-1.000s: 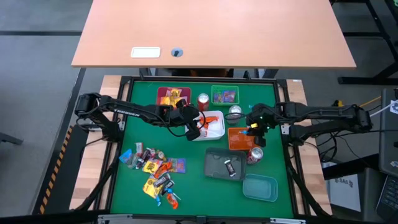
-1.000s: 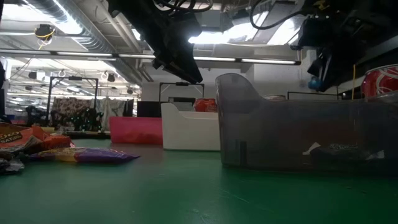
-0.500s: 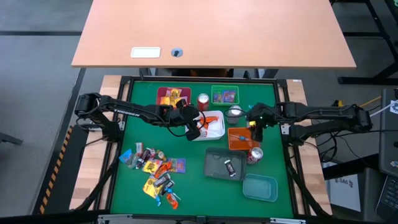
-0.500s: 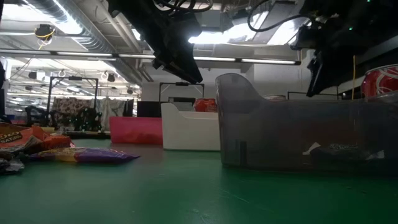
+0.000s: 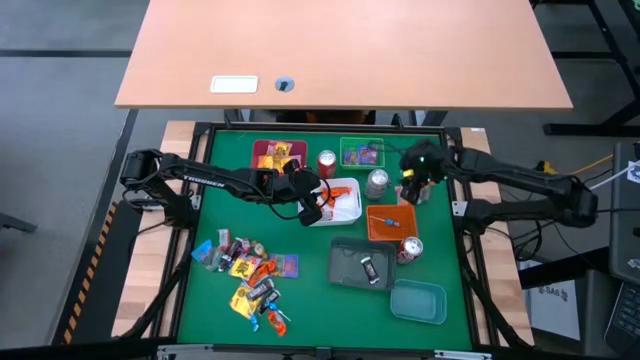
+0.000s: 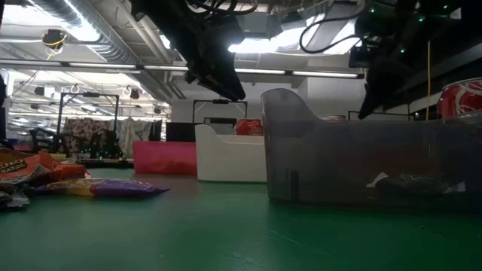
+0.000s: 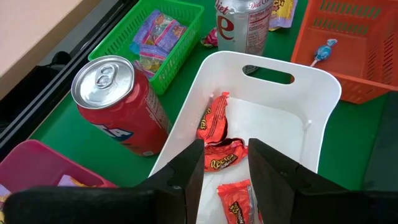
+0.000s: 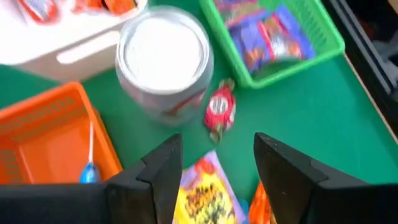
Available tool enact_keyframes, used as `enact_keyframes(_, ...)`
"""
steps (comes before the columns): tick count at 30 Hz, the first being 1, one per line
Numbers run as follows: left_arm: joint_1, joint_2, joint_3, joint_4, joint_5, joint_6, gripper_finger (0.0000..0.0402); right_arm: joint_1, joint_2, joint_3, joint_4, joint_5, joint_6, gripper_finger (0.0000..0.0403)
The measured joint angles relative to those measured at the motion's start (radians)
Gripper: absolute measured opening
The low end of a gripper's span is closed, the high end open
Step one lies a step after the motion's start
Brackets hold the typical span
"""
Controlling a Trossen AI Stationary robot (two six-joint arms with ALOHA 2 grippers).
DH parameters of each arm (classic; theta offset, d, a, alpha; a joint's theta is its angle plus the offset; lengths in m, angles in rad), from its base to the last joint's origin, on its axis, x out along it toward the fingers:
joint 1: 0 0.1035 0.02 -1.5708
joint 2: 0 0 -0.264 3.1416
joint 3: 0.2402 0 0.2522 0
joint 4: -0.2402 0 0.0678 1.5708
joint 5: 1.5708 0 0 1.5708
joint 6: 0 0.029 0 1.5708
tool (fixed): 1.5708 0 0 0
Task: Sort candy
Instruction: Put the red candy into the dark green bin
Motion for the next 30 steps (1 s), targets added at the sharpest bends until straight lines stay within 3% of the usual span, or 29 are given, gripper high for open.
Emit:
enact_keyframes(4, 0.000, 0.000, 0.000, 0.000, 0.000, 0.001, 0.0114, -0.084, 0.033, 0.000, 0.038, -0.091, -0.059, 0.0198)
enact_keyframes(12, 0.000, 0.000, 0.000, 0.000, 0.000, 0.001, 0.0114, -0.179, 0.203, 0.000, 0.040, -0.153, -0.167, 0.0198)
enact_keyframes(20, -0.001, 0.000, 0.000, 0.000, 0.000, 0.001, 0.0114, -0.182, 0.366, 0.000, 0.082, -0.156, -0.295, 0.0198)
enact_keyframes(30, -0.001, 0.000, 0.000, 0.000, 0.000, 0.001, 0.0114, -0.182, 0.457, 0.000, 0.154, -0.146, -0.298, 0.0198)
